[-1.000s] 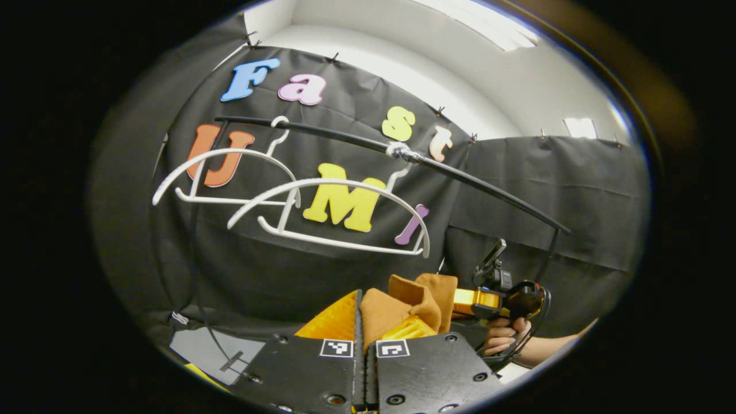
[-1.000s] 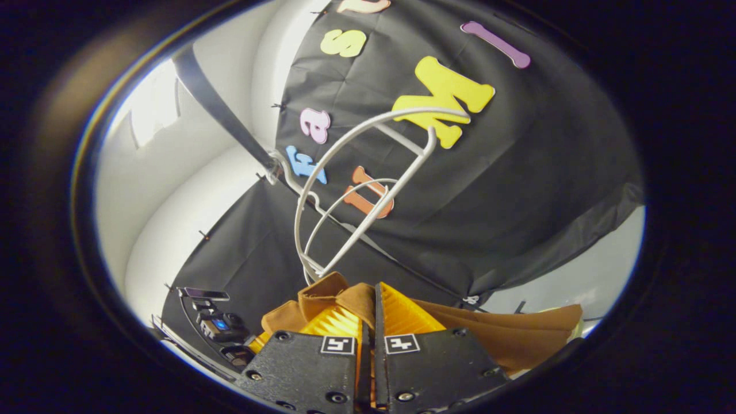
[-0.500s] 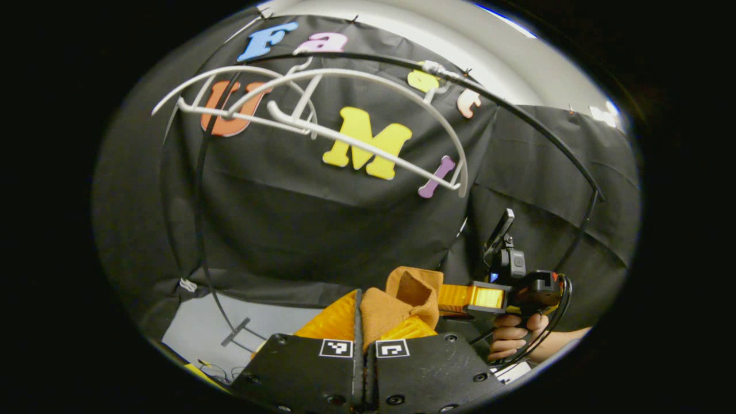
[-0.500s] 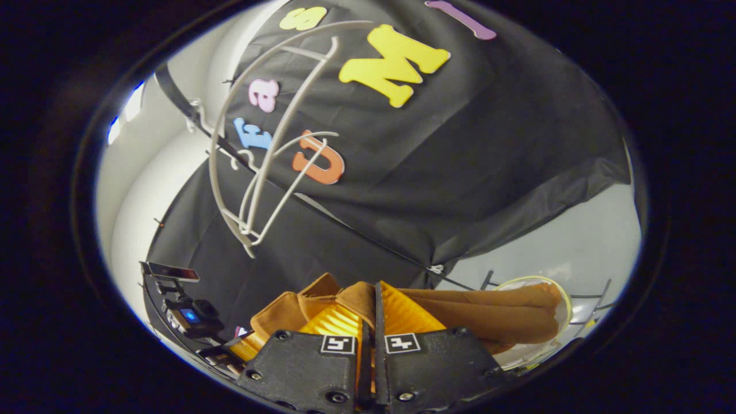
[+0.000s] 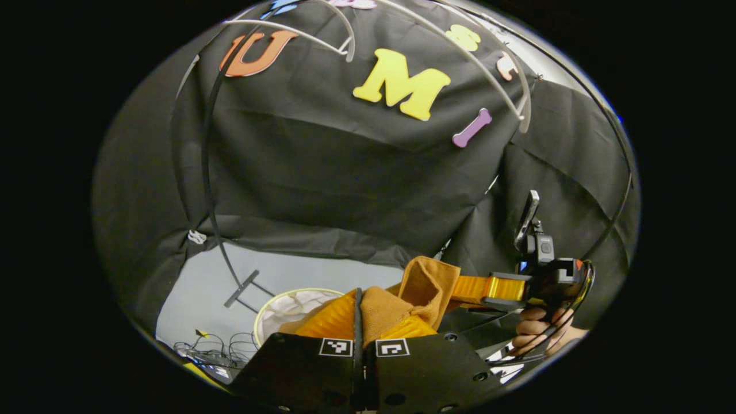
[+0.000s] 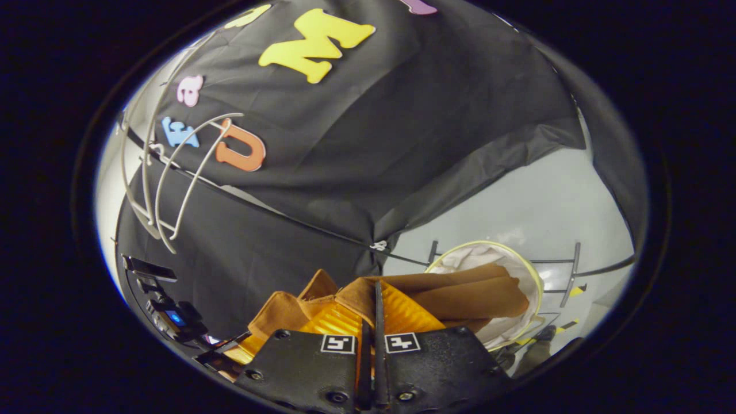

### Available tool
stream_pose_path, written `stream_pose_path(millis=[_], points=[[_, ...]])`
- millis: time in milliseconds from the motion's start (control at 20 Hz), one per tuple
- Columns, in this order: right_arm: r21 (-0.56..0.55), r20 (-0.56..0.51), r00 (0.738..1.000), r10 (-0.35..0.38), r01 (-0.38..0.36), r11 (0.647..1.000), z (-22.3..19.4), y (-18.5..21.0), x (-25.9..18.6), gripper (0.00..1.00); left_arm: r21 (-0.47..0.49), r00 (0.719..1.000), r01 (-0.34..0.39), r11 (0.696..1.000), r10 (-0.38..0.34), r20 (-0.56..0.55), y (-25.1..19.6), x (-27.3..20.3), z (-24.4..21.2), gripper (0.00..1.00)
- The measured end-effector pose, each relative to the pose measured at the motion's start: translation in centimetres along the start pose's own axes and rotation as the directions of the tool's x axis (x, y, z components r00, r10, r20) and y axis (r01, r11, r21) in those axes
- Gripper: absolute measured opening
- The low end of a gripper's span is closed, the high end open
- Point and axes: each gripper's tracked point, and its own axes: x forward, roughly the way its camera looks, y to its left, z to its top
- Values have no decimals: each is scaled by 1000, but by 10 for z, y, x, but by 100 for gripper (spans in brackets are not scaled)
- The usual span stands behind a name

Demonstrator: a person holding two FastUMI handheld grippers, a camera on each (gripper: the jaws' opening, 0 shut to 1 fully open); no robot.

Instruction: Grasp the clothes on the hanger with both hands and then place them into the laundry hamper below.

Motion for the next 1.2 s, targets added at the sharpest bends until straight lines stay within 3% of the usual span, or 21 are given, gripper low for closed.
stream_pose_path(millis=[400,450,500,700,850,900,950,1000,1050,1100,1150,1200], points=[[51,-28,982,-189,190,980,2,-60,29,6,-25,985,-73,997,69,-156,15,31,-29,1],[55,-33,976,-215,217,975,-4,-71,31,6,-25,979,-94,995,88,-182,18,33,-34,7],[58,-45,969,-242,244,968,-8,-79,35,6,-25,972,-113,993,105,-210,21,37,-39,2],[58,-102,935,-339,346,936,-26,-107,42,6,5,923,-189,982,179,-342,38,41,-60,2],[44,-126,916,-382,390,920,-30,-111,47,6,11,901,-198,980,186,-393,41,38,-63,4],[46,-113,920,-376,383,922,-27,-108,48,6,8,895,-206,978,192,-402,45,40,-67,12],[61,-100,925,-366,373,926,-22,-103,48,7,-2,894,-207,978,188,-407,46,41,-69,7],[73,-87,933,-349,355,932,-17,-97,48,11,-20,895,-206,978,180,-407,47,41,-67,10],[79,-79,936,-344,349,934,-15,-95,46,13,-45,899,-197,979,162,-406,46,41,-64,23],[79,-70,936,-345,350,933,-14,-92,43,18,-59,904,-188,980,149,-402,44,43,-62,10],[79,-61,934,-352,356,931,-15,-92,40,21,-58,905,-189,980,151,-399,45,44,-60,39],[80,-53,933,-357,360,929,-14,-90,38,25,-52,905,-187,981,151,-397,46,43,-59,36]])
